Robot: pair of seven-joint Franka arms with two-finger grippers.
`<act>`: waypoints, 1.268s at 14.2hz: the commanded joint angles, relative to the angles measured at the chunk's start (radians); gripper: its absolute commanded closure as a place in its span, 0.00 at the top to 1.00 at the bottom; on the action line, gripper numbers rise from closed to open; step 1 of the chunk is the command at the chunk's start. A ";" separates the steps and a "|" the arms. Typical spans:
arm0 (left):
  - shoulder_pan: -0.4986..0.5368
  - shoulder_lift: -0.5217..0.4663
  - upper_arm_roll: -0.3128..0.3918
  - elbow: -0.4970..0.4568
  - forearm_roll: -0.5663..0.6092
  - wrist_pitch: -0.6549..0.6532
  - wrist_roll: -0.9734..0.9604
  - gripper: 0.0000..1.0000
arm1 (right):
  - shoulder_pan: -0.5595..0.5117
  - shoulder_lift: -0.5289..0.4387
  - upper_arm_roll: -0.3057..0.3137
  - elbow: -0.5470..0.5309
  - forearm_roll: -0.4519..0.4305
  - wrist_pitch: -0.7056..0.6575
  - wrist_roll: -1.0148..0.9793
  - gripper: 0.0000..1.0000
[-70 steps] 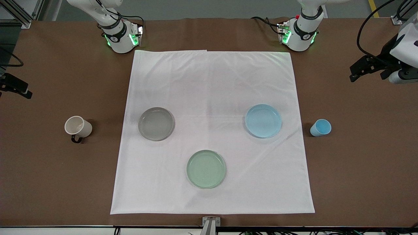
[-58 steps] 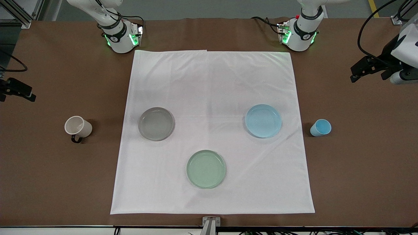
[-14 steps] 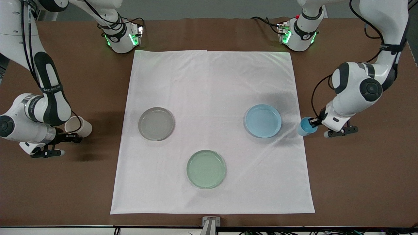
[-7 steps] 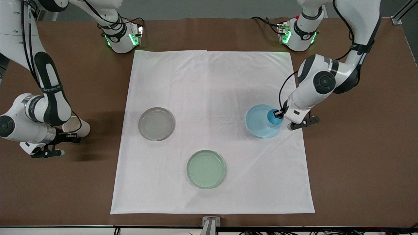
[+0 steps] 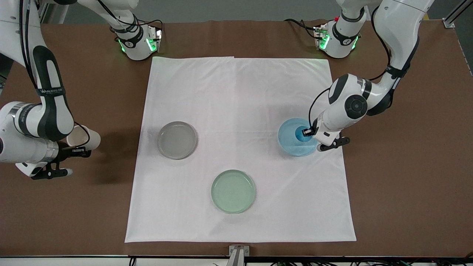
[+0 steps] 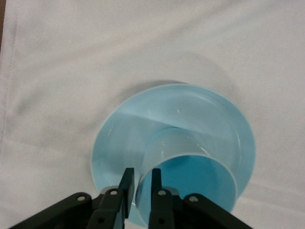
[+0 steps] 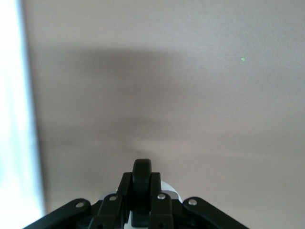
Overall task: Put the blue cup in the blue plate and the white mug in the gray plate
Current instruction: 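Lower the blue cup onto the blue plate with the left gripper, then carry the mug onto the gray plate while the left gripper withdraws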
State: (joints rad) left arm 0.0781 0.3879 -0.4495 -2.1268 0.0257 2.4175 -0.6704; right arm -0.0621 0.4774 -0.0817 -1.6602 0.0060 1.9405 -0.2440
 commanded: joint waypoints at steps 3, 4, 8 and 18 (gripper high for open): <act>0.023 -0.058 0.000 0.170 0.014 -0.179 -0.008 1.00 | 0.181 -0.082 -0.001 -0.032 -0.003 -0.072 0.277 0.10; 0.022 -0.057 0.003 0.265 0.014 -0.292 -0.005 1.00 | 0.214 -0.083 -0.001 -0.032 -0.003 -0.072 0.331 0.08; 0.025 -0.055 0.009 0.581 0.156 -0.582 0.038 1.00 | 0.356 -0.076 0.000 -0.035 0.031 -0.034 0.492 0.06; 0.085 -0.242 0.107 0.734 0.157 -0.877 0.498 1.00 | 0.472 0.006 0.000 -0.179 0.207 0.293 0.522 0.06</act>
State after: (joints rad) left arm 0.2093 0.2216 -0.4065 -1.3505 0.1840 1.5723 -0.2574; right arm 0.3881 0.4808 -0.0731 -1.8279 0.1786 2.2065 0.2674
